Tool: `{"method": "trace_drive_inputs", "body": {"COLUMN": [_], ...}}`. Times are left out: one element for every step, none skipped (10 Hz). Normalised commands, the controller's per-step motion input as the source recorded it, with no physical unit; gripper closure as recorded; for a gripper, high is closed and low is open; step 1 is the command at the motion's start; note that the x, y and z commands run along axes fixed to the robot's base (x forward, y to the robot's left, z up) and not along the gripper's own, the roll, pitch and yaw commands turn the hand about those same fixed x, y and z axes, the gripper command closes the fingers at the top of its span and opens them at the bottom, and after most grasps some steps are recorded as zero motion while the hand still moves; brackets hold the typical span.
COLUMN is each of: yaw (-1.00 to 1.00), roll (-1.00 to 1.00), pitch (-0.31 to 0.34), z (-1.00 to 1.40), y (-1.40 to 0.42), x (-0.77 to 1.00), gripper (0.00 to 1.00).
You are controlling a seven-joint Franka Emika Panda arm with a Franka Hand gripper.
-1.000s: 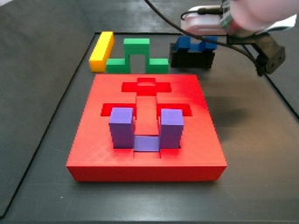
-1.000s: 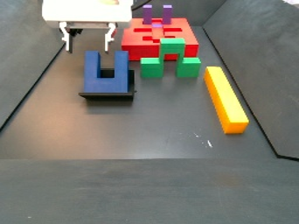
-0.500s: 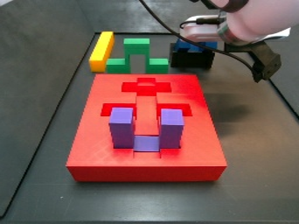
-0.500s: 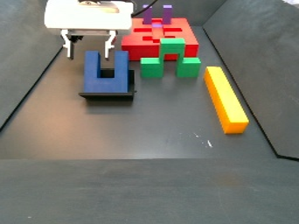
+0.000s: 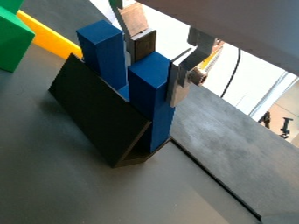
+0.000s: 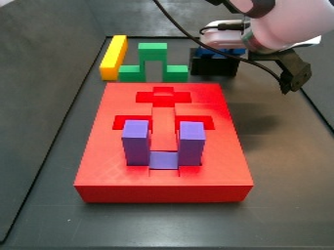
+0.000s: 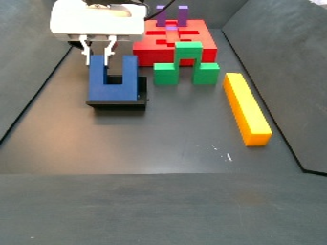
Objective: Pick up the blue object. Move up. Place the blue object on the fixture. Regrasp the blue object. Move to above the board. Insert the blue object.
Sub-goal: Regrasp the blue object.
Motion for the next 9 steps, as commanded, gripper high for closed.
{"method": "trace_drive_inputs", "body": {"yaw": [0.00,0.00,0.00,0.00,0.00,0.00,0.00,0.00,0.00], "roll": [0.00,0.00,0.00,0.00,0.00,0.00,0.00,0.00,0.00], "pitch": [0.000,0.000,0.000,0.000,0.000,0.000,0.000,0.000,0.000], "z": [0.00,0.00,0.00,0.00,0.00,0.00,0.00,0.00,0.00], "y": [0.00,0.00,0.00,0.00,0.00,0.00,0.00,0.00,0.00], "x": [0.00,0.00,0.00,0.00,0.00,0.00,0.00,0.00,0.00], "gripper": [1.00,1.00,1.00,1.00,1.00,1.00,1.00,1.00,1.00]}}
